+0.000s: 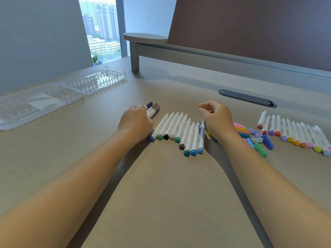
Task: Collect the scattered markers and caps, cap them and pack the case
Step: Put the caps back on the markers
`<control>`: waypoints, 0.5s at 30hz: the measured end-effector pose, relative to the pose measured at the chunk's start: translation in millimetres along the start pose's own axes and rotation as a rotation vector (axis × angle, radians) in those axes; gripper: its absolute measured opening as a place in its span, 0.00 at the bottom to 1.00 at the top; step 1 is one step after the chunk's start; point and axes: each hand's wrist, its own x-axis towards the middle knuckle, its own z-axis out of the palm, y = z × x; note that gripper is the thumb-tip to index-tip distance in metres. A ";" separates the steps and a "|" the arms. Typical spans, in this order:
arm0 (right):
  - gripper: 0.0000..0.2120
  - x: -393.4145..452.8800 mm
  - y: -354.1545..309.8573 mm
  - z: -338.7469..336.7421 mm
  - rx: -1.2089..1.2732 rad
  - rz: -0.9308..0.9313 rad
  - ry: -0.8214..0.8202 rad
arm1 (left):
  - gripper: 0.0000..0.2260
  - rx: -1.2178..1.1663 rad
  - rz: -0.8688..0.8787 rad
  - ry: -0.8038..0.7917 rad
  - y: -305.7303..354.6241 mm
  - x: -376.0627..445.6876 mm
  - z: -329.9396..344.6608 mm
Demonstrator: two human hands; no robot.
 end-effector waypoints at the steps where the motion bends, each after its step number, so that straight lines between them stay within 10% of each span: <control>1: 0.12 -0.9 1.3 -2.2 -0.003 0.009 0.001 | 0.11 0.000 0.001 -0.005 0.0 0.1 0.8; 15: 0.14 -32.3 27.8 -53.7 -0.140 0.080 0.064 | 0.11 0.181 0.114 -0.089 17.8 -18.1 -2.2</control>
